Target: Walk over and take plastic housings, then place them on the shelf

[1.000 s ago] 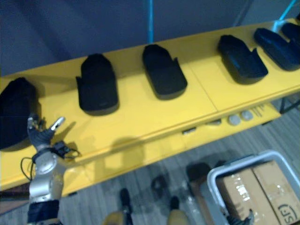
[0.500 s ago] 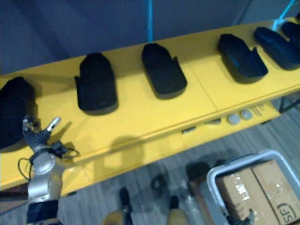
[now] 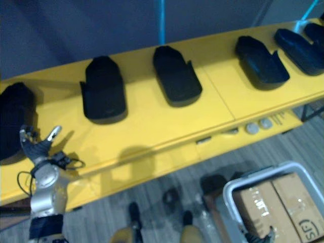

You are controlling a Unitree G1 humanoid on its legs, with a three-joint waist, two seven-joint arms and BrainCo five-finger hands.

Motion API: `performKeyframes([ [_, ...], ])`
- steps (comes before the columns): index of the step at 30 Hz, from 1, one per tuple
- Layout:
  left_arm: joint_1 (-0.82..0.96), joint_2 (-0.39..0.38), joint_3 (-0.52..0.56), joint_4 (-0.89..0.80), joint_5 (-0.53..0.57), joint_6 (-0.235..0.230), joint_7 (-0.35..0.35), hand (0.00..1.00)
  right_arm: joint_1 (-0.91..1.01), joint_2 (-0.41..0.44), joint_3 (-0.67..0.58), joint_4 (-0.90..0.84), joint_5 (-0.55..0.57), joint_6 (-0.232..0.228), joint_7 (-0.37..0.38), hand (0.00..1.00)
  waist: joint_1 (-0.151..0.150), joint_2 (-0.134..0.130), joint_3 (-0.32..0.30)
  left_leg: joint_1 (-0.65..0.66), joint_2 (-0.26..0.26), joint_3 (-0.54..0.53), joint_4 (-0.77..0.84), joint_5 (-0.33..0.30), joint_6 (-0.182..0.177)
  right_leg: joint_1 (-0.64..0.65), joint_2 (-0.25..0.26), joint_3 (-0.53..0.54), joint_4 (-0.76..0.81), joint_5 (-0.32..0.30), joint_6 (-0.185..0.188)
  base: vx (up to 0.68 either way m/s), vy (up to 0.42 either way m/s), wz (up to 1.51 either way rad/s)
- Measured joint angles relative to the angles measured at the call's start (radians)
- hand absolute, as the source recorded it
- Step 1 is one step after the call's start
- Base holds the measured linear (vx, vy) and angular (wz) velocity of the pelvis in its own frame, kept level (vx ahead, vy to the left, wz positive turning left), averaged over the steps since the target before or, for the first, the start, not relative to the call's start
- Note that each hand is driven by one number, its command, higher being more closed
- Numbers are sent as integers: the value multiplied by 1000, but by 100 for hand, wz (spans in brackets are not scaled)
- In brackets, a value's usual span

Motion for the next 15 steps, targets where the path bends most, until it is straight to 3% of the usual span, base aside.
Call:
performKeyframes([
  [2,0,0,-1,-54,8,-39,4,0,1,-1,0,2,-1,-2,0,0,0,0,1,0,0,0,0,0,0,0,0,0,0,1,2,0,0,0],
  [9,1,0,-11,-419,239,-349,67,0,1,-1,1,17,-2,-20,-2,0,2,7,6,2,-1,-1,0,0,0,2,0,0,0,2,3,0,0,0],
  [12,2,-1,-17,-458,324,-427,122,0,1,-1,2,23,-2,-20,-2,0,2,8,6,3,-1,-1,0,0,0,4,0,-1,0,2,3,0,0,0],
  [14,3,-1,-16,-465,358,-454,164,0,1,-1,3,28,-2,-21,-2,0,2,8,6,4,-1,-1,0,0,0,5,0,-1,0,2,4,0,0,0],
  [15,7,-2,-16,-478,395,-457,221,0,1,-1,3,33,-3,-21,-2,0,3,8,6,8,-2,-2,0,0,0,9,0,-1,-1,2,4,0,0,0],
])
